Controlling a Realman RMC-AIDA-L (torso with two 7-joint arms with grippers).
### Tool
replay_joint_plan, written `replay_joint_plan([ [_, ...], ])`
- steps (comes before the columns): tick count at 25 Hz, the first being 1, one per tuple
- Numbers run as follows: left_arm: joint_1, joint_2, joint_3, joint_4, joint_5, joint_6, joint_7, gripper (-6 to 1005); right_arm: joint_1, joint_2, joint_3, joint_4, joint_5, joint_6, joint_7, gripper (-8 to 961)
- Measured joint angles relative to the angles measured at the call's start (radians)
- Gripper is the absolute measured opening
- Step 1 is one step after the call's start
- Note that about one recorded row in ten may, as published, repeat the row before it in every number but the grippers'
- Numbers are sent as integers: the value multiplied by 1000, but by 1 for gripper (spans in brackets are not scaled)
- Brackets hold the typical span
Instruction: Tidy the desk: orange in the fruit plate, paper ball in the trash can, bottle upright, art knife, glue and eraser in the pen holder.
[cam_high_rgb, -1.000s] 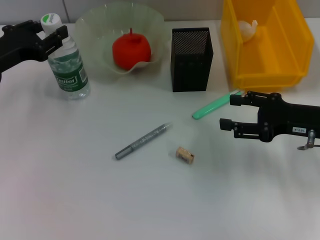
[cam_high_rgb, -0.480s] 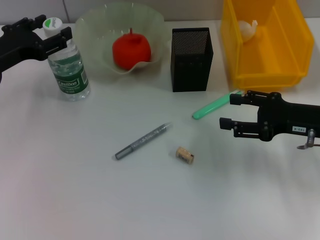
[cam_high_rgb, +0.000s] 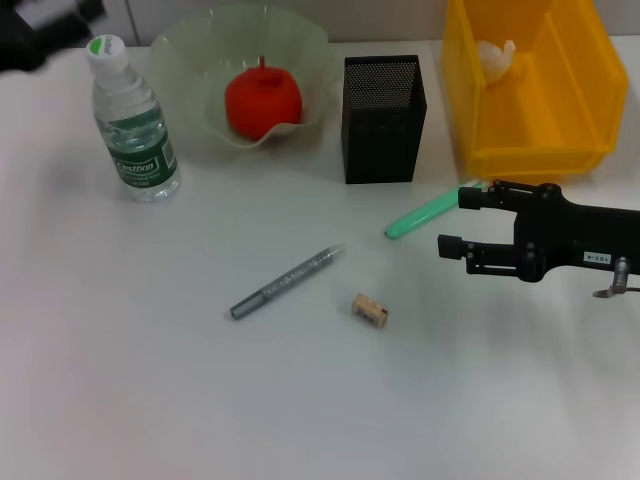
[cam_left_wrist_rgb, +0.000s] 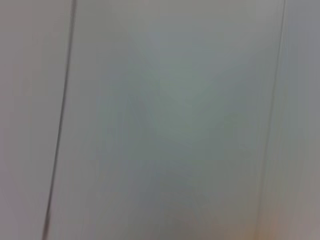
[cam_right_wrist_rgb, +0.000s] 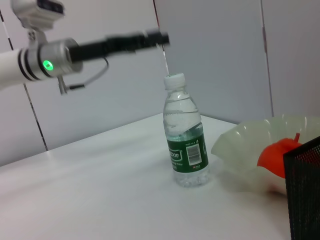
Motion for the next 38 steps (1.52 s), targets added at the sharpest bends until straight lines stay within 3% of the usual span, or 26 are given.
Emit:
replay_joint_plan([
  [4, 26, 42, 0, -10, -120, 175, -51, 846, 7, 0, -1, 0, 0, 0, 0, 763],
  [9, 34, 57, 11, -17, -120, 362, -83, 845, 11, 2, -1, 1, -1, 2, 0, 762],
  [13, 34, 58, 22, -18, -60, 429, -95, 844, 12, 2, -1, 1, -1, 0, 0, 762],
  [15, 26, 47, 24, -36, 36, 461, -94, 844, 12, 2, 0, 1, -1, 0, 2, 762],
  [18, 26, 47, 24, -36, 36, 461, -94, 843, 9, 1, 0, 0, -1, 0, 6, 761],
  [19, 3, 26, 25, -114, 184, 471, -26, 843, 9, -1, -1, 0, -1, -2, 11, 761],
  [22, -2, 11, 26, -147, 229, 457, 32, 842, 11, -3, 0, 0, -1, -7, 14, 761],
  [27, -1, -36, 26, -186, 339, 370, 164, 842, 11, -5, 1, -4, -2, -14, 28, 760],
  [38, -3, -47, 71, -240, 379, 269, 269, 840, 10, -6, -1, -9, -8, -18, 40, 759],
])
